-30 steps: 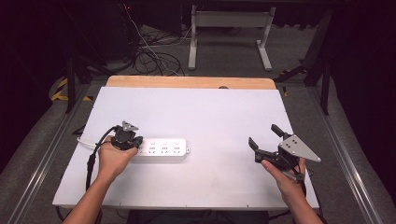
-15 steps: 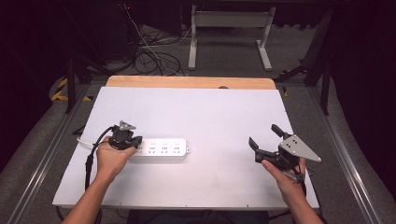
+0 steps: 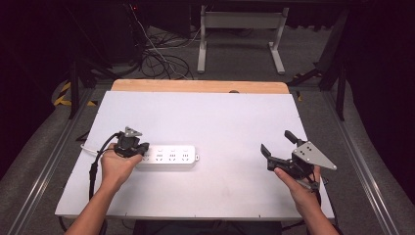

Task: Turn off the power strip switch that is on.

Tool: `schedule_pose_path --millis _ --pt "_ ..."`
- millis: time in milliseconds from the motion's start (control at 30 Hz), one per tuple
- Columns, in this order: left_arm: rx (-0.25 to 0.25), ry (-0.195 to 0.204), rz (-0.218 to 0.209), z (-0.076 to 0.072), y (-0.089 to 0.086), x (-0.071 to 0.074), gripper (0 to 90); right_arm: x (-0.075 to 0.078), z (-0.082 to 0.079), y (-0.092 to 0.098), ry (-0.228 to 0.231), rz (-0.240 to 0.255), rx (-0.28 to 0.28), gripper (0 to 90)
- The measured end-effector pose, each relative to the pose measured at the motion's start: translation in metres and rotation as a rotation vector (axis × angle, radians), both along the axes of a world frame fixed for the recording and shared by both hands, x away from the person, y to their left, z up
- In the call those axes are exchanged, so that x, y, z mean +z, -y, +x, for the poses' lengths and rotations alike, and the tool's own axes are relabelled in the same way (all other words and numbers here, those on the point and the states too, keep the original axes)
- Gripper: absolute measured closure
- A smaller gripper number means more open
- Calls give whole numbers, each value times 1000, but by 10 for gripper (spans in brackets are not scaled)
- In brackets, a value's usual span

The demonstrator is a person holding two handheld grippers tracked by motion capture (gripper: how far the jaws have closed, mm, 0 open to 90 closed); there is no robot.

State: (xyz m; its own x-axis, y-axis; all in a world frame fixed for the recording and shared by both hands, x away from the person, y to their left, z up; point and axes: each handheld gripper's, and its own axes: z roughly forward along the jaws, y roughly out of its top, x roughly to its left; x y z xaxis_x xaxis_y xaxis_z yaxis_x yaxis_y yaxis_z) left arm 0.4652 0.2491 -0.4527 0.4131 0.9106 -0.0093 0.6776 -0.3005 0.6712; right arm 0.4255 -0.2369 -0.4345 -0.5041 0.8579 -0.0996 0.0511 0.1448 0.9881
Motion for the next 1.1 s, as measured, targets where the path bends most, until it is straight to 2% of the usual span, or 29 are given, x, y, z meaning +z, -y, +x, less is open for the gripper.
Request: schedule_pose_path --millis 233,433,633,733,867,933,1000,1100 --pt "7 19 -7 -1 -3 -1 900 0 0 0 0 2 1 87" --pt "16 80 -46 -4 -7 4 900 0 0 0 1 3 0 87" --pt "48 202 -86 -11 -13 12 900 0 0 1 2 3 -3 87" --pt "65 251 -107 -16 -15 16 900 0 0 0 0 3 1 87" --pt "78 314 -117 -24 -17 22 900 0 0 1 1 4 -1 87" --pt "88 363 -110 -29 -19 25 900 0 0 1 3 6 -2 87" --pt "112 413 -120 -35 -22 29 900 0 0 1 4 5 -5 88" --pt "180 484 -146 -44 -28 34 900 1 -1 2 4 11 -4 87"
